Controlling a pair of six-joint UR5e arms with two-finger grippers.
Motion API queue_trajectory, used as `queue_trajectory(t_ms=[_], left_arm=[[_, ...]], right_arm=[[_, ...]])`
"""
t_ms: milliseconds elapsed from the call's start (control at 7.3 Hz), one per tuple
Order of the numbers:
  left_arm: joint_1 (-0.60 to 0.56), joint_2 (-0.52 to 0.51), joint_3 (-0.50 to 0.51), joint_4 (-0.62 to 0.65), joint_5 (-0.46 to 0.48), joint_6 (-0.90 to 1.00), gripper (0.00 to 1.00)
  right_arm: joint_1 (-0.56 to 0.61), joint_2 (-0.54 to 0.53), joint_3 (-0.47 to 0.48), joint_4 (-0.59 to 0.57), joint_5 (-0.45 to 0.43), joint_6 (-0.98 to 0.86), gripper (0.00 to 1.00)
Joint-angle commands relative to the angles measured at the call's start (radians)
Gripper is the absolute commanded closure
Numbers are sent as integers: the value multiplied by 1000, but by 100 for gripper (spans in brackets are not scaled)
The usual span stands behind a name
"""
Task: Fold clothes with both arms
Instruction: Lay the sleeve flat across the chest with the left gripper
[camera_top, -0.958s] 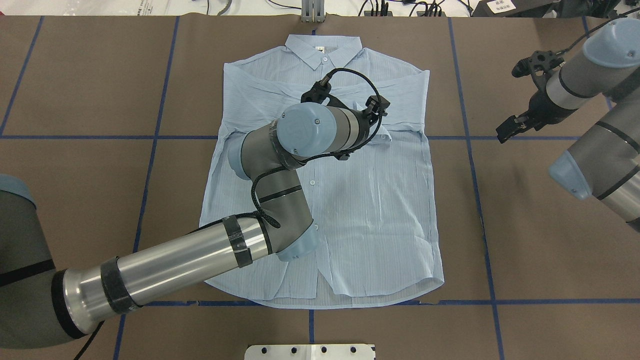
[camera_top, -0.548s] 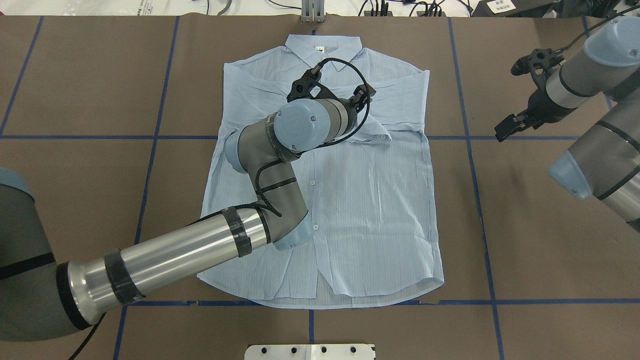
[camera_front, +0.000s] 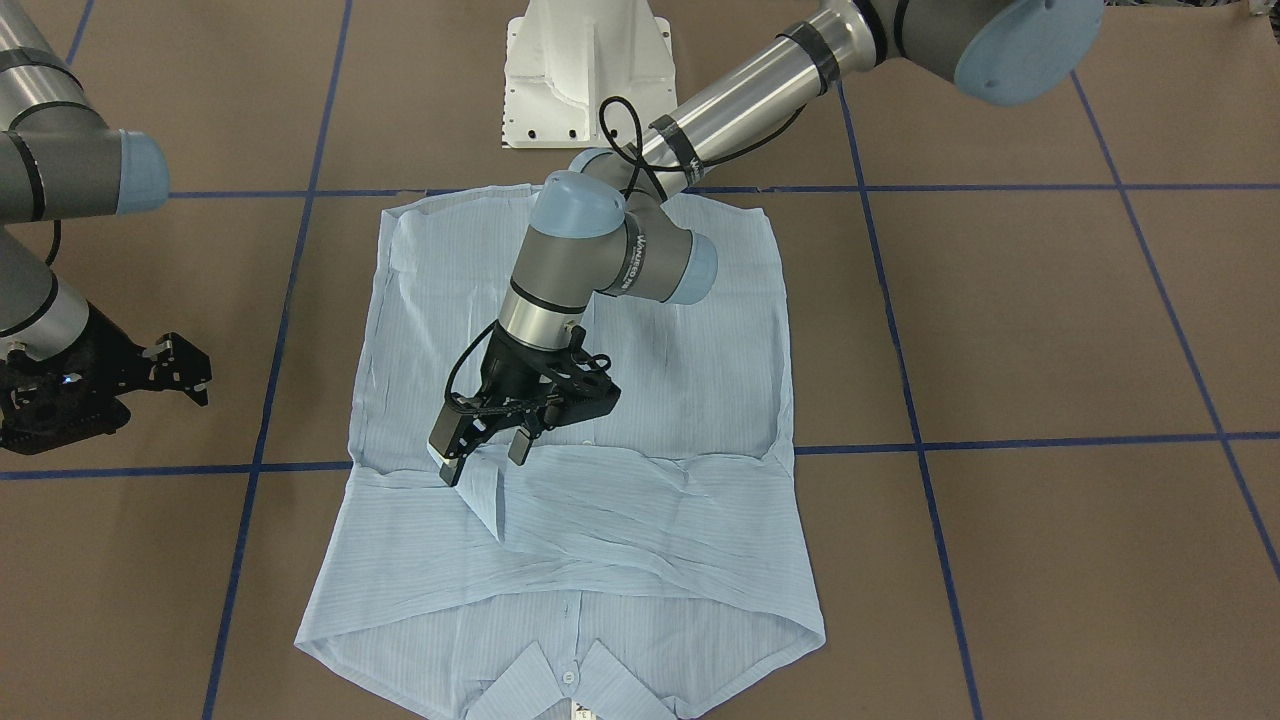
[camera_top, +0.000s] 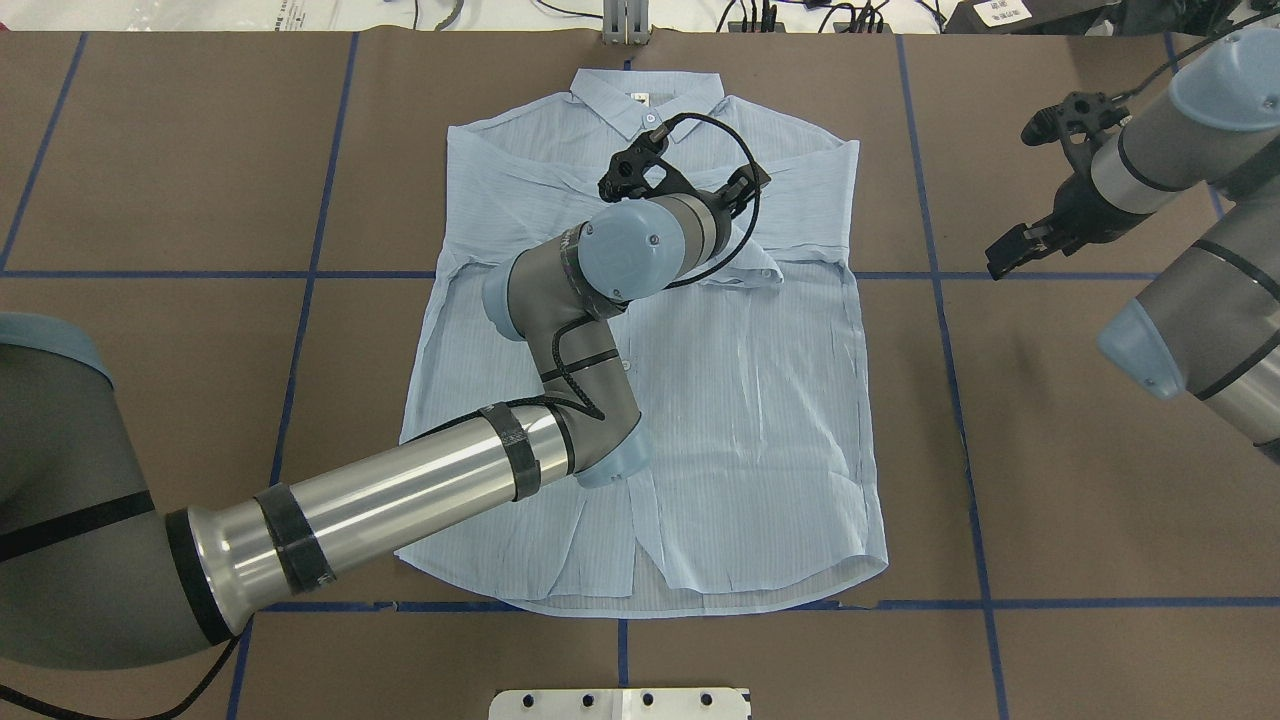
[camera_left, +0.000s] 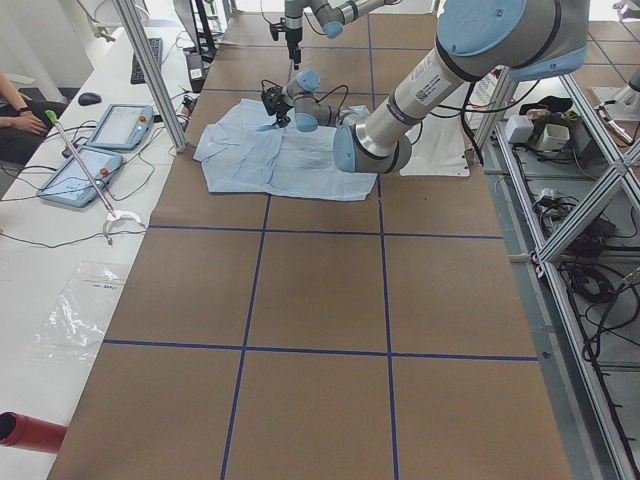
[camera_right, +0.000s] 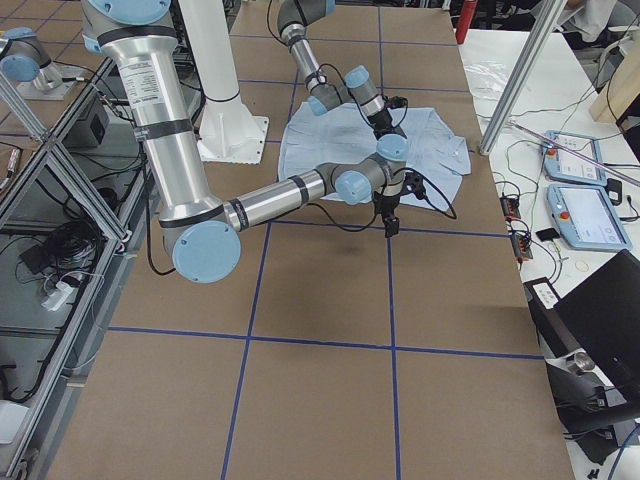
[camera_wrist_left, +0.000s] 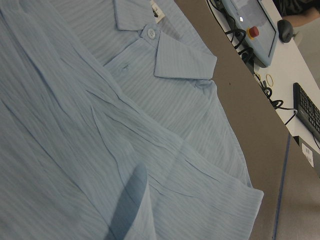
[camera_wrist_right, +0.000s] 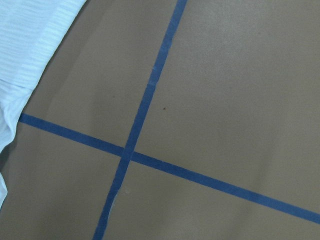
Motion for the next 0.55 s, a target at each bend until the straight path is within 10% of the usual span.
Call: queue_trajectory(t_ms=[0, 411], left_arm=[[0, -21, 29, -18, 1, 23, 0], [17, -60, 79, -18, 1, 38, 0]], right_arm=[[0, 0, 1, 0, 0, 13, 0], [0, 0, -2, -1, 0, 15, 0]])
